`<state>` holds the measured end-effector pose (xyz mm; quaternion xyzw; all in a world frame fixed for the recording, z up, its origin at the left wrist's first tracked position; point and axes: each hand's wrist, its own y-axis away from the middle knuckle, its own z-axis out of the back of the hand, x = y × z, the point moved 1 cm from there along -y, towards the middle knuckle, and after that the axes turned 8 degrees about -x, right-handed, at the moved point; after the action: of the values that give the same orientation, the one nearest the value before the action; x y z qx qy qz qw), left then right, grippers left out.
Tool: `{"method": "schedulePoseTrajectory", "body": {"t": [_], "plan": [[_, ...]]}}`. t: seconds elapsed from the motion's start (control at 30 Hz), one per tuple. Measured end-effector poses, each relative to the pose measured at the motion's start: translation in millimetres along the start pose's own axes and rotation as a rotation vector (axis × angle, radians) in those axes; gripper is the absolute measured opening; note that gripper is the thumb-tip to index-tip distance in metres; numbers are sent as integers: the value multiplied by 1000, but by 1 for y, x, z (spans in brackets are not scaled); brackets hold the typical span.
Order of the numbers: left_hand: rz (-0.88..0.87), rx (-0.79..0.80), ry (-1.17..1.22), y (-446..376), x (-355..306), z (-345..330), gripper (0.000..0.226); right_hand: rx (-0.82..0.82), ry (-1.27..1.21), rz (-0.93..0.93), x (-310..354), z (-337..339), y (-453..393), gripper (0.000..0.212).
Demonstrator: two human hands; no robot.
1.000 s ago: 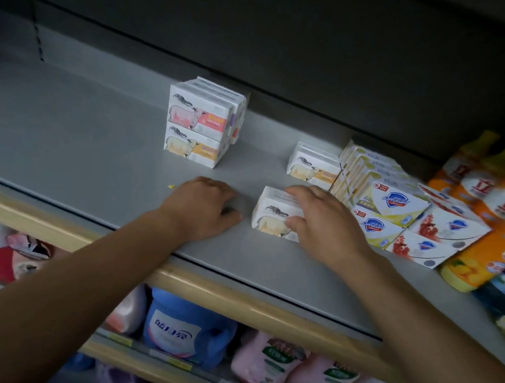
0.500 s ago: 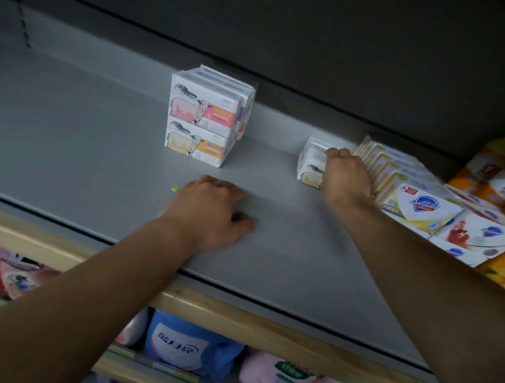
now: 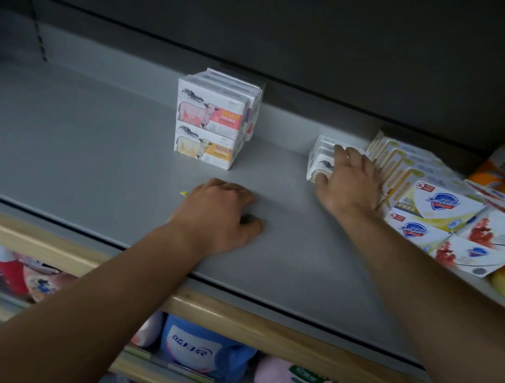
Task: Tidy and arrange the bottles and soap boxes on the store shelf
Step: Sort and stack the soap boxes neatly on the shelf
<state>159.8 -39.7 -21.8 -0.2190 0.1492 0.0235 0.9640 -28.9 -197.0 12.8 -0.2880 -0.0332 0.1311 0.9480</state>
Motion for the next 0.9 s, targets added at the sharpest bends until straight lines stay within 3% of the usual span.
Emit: {"method": "schedulePoseTrajectory", "body": {"t": [0.07,0.13,0.23,0.33,0.47,0.6,0.7,0.77,0.9], "plan": [[6,-2,11,0,0,1,63,-7,-152,17,13,5,17,61],[15,-6,28,1,-1,2,63,91,-270,57,28,7,37,58],[25,-4,55,3,-4,5,63,260,-324,113,41,4,60,57],[29,-28,121,2,-4,10,48,261,-331,110,41,3,66,52],[75,-200,175,-4,-2,26,37,225,-340,109,41,0,63,51],[84,-402,65,-37,10,53,37,261,-371,100,38,-4,59,53],[191,-487,-7,-70,27,69,47,269,-380,91,37,-5,57,52],[344,-451,20,-87,39,71,63,288,-400,88,37,-6,56,51],[552,-365,327,-106,55,60,92,310,-436,81,35,-5,54,51]]}}
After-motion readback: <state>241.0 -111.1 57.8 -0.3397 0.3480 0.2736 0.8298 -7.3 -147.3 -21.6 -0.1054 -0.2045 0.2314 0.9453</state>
